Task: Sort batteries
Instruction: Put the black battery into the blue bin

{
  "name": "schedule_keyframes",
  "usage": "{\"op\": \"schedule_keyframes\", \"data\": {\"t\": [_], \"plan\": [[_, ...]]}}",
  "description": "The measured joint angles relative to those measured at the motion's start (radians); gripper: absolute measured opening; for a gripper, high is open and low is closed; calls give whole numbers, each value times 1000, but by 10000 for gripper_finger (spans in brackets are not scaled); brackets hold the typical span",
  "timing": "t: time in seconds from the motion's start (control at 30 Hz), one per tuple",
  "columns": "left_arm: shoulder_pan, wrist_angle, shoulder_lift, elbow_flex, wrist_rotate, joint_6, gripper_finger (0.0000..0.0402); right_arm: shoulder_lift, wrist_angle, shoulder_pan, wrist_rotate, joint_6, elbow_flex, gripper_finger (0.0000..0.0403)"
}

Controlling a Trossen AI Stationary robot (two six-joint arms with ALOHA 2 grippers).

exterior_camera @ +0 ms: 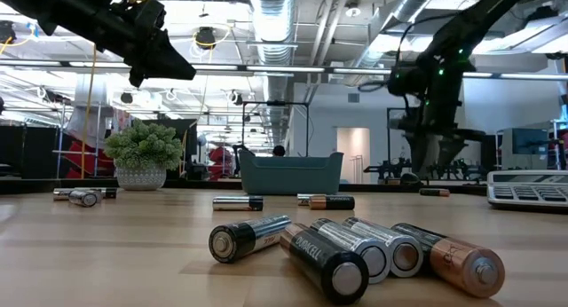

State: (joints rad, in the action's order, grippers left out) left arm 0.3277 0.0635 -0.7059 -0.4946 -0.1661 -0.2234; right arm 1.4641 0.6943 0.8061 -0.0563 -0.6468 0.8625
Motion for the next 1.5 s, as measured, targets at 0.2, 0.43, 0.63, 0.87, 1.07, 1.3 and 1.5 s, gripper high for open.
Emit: {"op": "schedule_keyframes", "data": {"t": [0.2,0.43,0.63,0.87,1.07,1.3,1.5], "plan": [[0,0,0,0,0,11,62,47,62,35,-1,34,70,226],[0,0,0,0,0,14,62,44,44,14,134,-67,86,223],[0,-1,0,0,-9,29,62,46,-119,-53,187,-222,86,223],[0,-1,0,0,-10,29,62,84,-167,-61,187,-244,83,220],[0,-1,0,0,-9,28,62,168,-108,-8,153,-212,71,201],[0,-1,0,0,-8,27,62,165,-33,40,149,-165,78,177],[0,-2,0,0,-7,27,62,140,-22,92,143,-89,84,169]]}}
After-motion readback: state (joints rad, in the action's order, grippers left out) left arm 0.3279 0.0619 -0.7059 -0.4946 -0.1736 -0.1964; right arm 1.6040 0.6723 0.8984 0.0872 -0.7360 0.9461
